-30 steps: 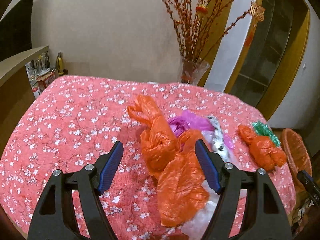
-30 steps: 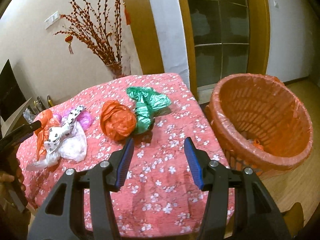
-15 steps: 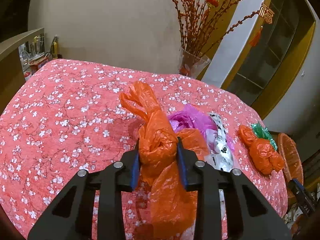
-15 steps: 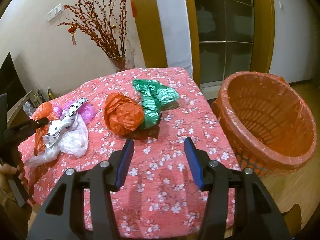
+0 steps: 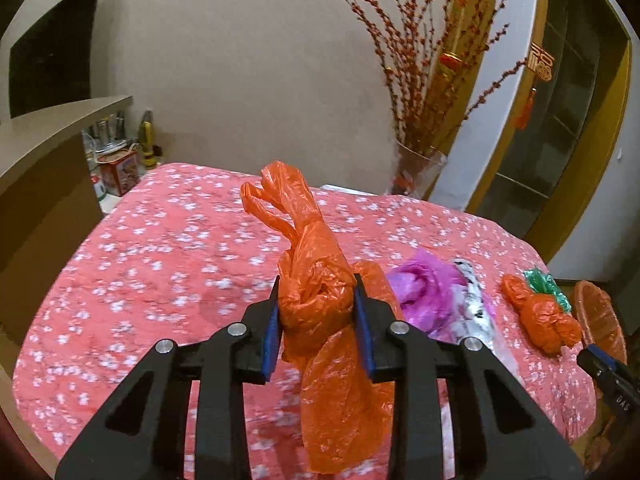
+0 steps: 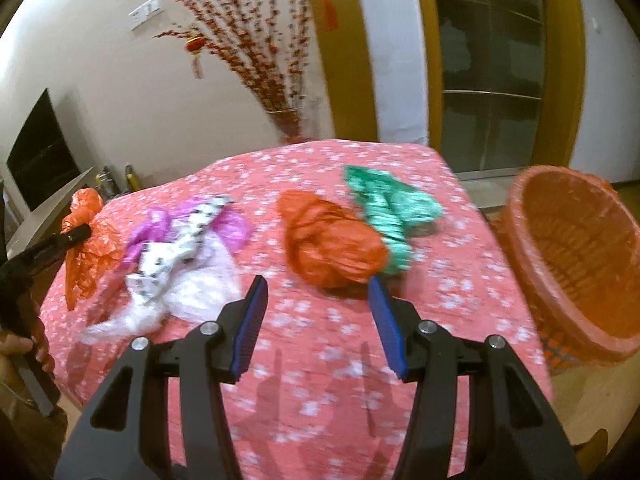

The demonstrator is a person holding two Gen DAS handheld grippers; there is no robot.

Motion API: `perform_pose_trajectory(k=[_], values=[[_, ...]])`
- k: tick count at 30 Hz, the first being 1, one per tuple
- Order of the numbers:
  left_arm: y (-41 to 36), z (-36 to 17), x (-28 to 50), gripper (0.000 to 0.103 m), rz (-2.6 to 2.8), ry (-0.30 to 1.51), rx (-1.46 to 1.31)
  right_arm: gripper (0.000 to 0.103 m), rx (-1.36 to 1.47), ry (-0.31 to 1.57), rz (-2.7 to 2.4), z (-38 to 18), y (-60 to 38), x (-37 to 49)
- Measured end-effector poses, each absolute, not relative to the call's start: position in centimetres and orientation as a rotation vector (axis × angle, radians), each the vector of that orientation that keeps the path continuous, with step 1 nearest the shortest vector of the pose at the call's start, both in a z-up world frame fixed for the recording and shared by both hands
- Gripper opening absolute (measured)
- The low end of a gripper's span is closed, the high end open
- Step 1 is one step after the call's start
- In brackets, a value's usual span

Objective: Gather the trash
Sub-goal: 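Grasp the white patterned bag with the right tool while the left tool holds the orange bag, then carry the orange bag and white patterned bag over the orange basket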

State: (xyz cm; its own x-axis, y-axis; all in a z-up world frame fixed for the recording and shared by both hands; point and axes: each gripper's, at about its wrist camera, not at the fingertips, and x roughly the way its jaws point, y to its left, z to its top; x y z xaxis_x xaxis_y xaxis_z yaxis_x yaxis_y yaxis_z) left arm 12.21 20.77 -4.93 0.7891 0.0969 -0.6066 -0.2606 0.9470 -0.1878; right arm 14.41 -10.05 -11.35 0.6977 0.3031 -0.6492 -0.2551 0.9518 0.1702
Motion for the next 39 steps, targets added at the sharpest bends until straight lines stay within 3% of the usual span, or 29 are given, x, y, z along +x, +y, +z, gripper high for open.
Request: perform_pose_trajectory(k=[8, 22, 28, 39], values=[[23.1, -5.0, 10.8, 0.032, 0.245, 0.625, -0.283, 0.037, 0.019, 0.75, 0.438, -11.4, -2.6, 16.1], [25.3, -5.8, 9.3, 0.032, 0.262, 0.63, -0.316, 0.036, 0.044, 0.863, 0.435, -14.0, 2.0, 19.9], [25.0, -6.1, 9.5, 0.032, 0.246, 0.639, -0.318, 0.02, 0.008, 0.87, 0.446, -14.6, 2.7, 19.8], [23.3, -5.3, 9.9, 0.032, 0.205, 0.632, -0.296, 0.018, 0.049, 0.79, 0.434, -11.9, -0.3, 18.4]])
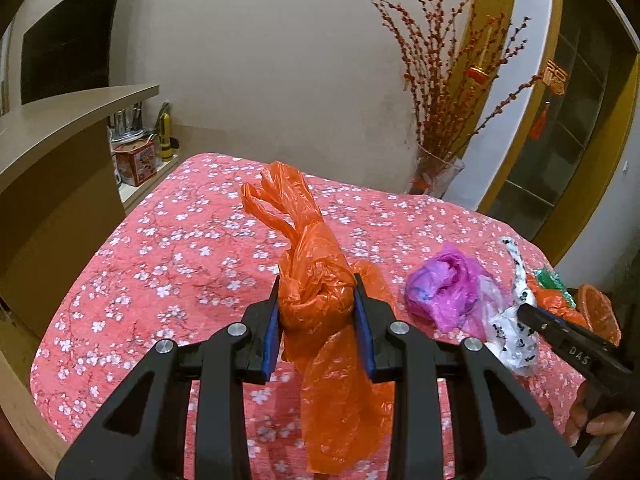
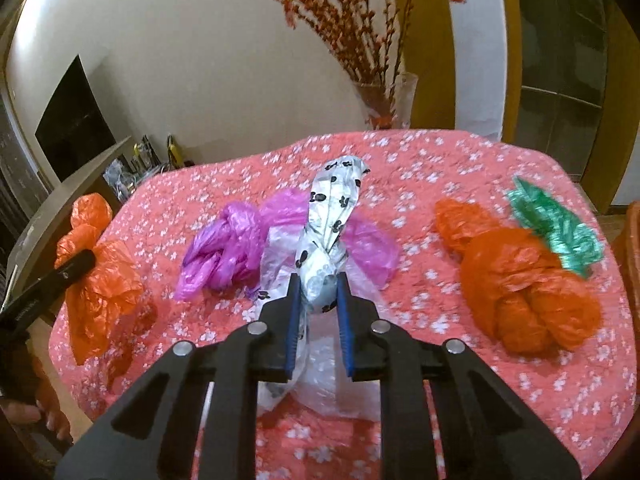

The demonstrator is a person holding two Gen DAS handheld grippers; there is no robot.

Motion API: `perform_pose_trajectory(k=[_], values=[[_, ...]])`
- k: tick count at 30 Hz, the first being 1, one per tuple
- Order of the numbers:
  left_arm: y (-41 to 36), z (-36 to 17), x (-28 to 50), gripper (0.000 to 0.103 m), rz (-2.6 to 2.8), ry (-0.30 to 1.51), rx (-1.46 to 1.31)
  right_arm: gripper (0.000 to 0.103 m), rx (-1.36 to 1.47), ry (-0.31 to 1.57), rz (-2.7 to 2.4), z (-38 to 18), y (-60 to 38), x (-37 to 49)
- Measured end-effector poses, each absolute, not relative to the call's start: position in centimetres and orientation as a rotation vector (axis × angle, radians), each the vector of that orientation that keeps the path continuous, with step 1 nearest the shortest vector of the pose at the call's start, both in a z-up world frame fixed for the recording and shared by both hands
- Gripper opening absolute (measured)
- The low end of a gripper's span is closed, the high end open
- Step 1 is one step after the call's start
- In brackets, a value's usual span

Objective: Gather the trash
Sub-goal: 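Carry the orange bag and white patterned bag over the orange basket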

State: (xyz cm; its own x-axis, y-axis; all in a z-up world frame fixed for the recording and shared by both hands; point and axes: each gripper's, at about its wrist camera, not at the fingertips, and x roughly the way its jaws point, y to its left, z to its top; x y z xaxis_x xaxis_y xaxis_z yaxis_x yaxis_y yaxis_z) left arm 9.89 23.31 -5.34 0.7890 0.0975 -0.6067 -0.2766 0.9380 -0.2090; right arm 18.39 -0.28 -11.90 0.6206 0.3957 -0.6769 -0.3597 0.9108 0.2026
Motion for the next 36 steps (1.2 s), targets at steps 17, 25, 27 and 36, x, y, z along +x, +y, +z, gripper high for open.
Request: perform_pose_trajectory(k=[17, 25, 27, 36], values=[[14.1, -1.3, 11.7, 0.032, -0.059, 0.593, -0.23, 0.018, 0.111, 0.601, 0.188, -7.0, -12.8, 15.4], [6.5, -0.1, 13.5, 0.032, -0.238, 0.597, -0.181, 0.018, 0.17, 0.543, 0.041, -6.0, -20.1, 15.0], [4.6, 0.2, 14.0, 0.032, -0.288, 0.602, -0.181, 0.018, 0.179, 0.528, 0.002, -5.7, -22.1, 14.7], [-5.0, 0.9, 16.1, 0.032, -0.501, 0.614, -0.116, 0.018, 0.221, 0.471, -0.15, -4.7, -29.4, 13.4]])
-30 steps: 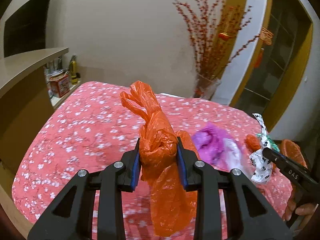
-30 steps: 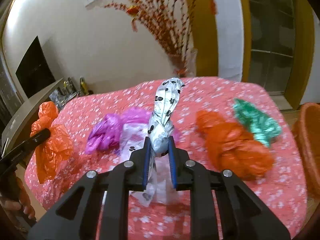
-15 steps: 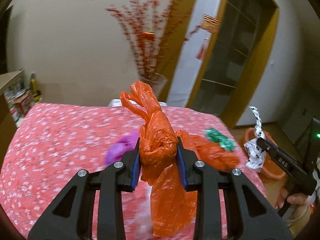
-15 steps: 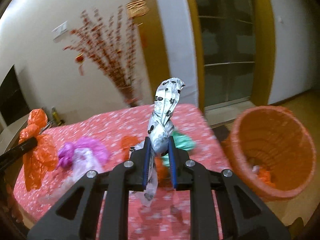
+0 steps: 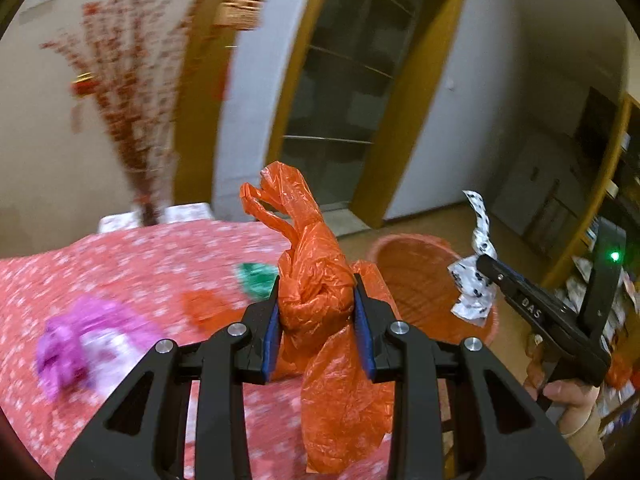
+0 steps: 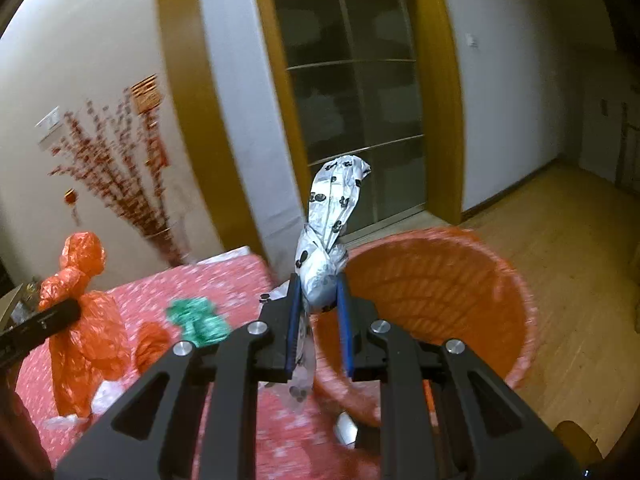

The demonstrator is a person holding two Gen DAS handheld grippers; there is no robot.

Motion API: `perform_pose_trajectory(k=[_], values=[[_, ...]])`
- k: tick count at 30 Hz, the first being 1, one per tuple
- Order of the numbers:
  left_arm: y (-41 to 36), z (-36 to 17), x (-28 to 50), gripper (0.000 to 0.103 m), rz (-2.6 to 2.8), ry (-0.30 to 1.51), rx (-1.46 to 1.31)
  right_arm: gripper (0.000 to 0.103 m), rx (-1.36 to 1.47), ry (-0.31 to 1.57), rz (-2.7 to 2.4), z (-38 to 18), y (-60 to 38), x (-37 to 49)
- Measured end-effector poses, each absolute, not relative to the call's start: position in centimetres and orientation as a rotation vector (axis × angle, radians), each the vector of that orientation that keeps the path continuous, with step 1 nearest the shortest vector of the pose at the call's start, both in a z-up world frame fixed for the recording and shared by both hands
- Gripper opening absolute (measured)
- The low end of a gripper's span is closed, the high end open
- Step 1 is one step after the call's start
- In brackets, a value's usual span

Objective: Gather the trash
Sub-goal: 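Carry the orange bag and white patterned bag over the orange basket, then open both tools to drop the bags into the basket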

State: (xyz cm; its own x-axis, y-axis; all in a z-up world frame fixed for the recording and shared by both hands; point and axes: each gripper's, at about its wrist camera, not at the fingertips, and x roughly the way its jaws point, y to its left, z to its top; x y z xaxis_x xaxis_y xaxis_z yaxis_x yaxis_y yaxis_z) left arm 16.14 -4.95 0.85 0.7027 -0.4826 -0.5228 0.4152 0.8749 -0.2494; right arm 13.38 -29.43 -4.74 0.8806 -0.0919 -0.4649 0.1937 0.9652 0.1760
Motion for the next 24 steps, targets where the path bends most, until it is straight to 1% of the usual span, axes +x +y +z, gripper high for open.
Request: perform_pose_trajectory(k=[5, 12, 24], values=[[-9.9, 0.8, 17.5, 0.032, -0.594, 0.625, -0.084, 0.018, 0.226, 0.464, -0.213, -4.5, -32.5, 13.5], [-15.4, -0.7, 20.0, 0.032, -0.681, 0.678, -0.071, 0.018, 0.253, 0.475, -0.273, -5.6, -35.8, 14.1], [-20.1, -2.4, 22.4, 0.032, -0.743, 0.742, -0.063, 0.018, 0.315, 0.487, -0.312, -6.9, -39.4, 15.9]])
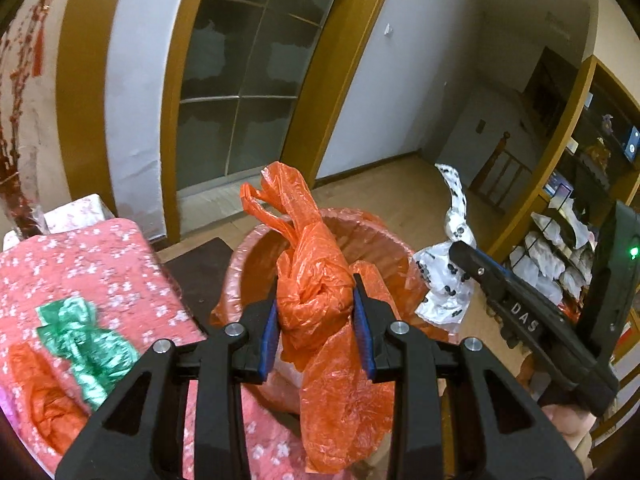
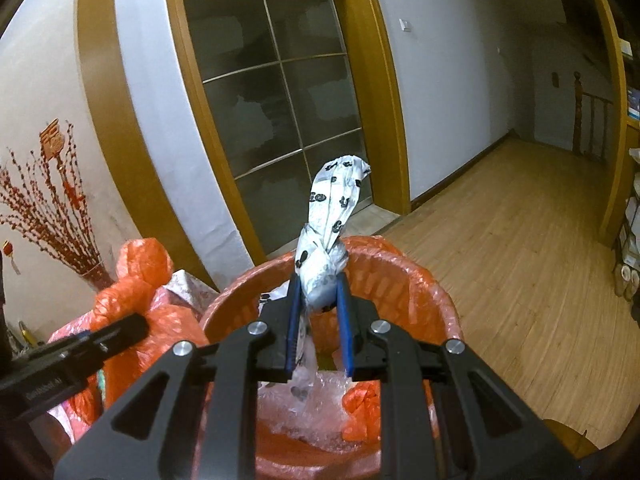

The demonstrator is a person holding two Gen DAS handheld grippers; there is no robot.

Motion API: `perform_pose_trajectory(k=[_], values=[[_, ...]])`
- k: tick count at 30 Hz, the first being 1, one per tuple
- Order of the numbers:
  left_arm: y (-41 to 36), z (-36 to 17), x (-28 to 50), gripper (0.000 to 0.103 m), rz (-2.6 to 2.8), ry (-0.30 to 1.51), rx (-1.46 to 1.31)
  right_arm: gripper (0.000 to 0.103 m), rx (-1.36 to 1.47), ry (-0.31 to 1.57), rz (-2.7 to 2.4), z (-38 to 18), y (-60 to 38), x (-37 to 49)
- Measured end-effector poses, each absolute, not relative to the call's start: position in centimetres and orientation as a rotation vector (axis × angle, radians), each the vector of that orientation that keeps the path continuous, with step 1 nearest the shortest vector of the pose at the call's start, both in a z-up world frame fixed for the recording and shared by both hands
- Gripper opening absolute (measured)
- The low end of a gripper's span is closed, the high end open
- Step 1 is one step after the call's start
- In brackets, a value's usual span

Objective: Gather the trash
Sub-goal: 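Open both tools to drop the bags into the basket, then move both open tools back toward the table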

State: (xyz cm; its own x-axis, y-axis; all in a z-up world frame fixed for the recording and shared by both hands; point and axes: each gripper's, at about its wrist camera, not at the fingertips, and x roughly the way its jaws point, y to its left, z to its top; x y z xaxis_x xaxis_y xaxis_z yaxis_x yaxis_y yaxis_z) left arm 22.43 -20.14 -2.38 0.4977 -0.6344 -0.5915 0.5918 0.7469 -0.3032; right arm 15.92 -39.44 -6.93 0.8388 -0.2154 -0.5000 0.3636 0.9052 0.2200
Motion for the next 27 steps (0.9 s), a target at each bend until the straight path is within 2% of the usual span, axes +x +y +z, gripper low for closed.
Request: perform_pose_trajectory(k=[2, 4, 6, 8, 13, 16, 27], values=[[-20.7, -2.8, 22.7, 0.036, -0.739, 0.755, -0.056, 0.022, 0.335, 0.494, -0.31, -7.3, -40.1, 16.4], [-21.0, -3.4, 22.8, 0.045, -0.741, 0.776, -0.058, 0.022, 0.355, 0.508, -0.308, -7.8, -40.6, 16.9], [-21.1, -3.6, 22.6, 0.057, -0.747, 0.784, -0.065, 0.022, 0.364, 0.524, -0.316, -8.3, -40.9, 17.1], [-21.1, -3.8, 22.5, 0.062, -0.744, 0.783, -0.054, 0.028, 0.372, 0.532, -0.32, -8.6, -40.9, 17.0], [-19.5, -3.5, 21.9, 0.062, -0.71, 0.773, -0.05, 0.033, 0.368, 0.551, -0.327, -9.3, -40.4, 16.3], [-17.8, -3.0, 21.1, 0.068, -0.659, 0.746, -0.049, 0.038, 0.352, 0.556, -0.316, -9.3, -39.7, 15.9], [-10.9, -2.1, 17.4, 0.07, -0.493, 0.675, -0.001, 0.049, 0.257, 0.559, -0.214, -8.7, -33.5, 14.4]])
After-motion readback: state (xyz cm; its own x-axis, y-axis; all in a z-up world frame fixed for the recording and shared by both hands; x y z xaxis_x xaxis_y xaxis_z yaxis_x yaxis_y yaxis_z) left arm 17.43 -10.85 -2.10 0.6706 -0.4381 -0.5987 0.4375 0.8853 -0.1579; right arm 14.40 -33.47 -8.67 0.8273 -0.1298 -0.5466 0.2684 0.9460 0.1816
